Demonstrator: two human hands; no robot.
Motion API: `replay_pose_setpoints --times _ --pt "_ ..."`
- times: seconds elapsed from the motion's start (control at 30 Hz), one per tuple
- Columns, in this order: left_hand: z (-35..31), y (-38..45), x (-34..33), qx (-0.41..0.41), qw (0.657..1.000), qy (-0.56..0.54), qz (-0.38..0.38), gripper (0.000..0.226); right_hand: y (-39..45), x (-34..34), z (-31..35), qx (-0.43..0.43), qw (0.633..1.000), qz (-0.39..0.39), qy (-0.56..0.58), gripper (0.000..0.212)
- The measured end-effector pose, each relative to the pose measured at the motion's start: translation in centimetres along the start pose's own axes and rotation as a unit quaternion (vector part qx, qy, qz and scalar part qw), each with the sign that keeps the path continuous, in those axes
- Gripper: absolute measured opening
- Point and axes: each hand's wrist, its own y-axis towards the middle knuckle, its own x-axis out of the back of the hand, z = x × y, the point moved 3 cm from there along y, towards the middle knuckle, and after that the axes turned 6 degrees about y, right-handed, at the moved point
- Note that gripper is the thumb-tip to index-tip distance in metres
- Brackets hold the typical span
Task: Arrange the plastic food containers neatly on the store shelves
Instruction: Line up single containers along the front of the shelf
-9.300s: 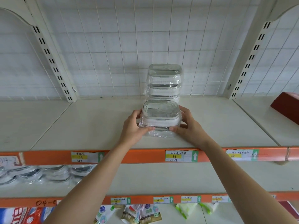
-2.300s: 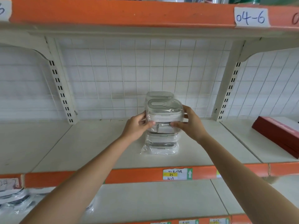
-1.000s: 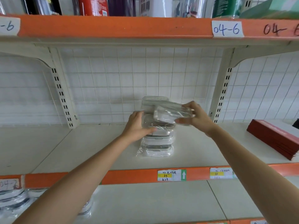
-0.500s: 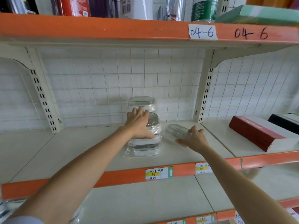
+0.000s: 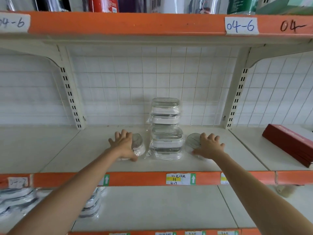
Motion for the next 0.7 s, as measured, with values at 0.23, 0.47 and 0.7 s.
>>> replay_pose_setpoints --times 0.23,0.47,0.7 --pt "0.2 -0.2 0.6 -0.120 0.982 0.072 0.124 0.101 -0.2 -0.3 -0.3 -0.010 1.000 -0.006 -0.001 0.092" --pt "1.6 -0.6 1.9 0.064 0.991 0.007 0.116 0.072 0.0 -0.5 0.2 -0.004 1.000 -0.001 0.010 0.083" --pt "-0.7 0.0 0.9 0.129 0.989 -0.050 0.053 0.091 0.4 1.5 -0.3 -0.080 0.989 -0.031 0.124 0.089"
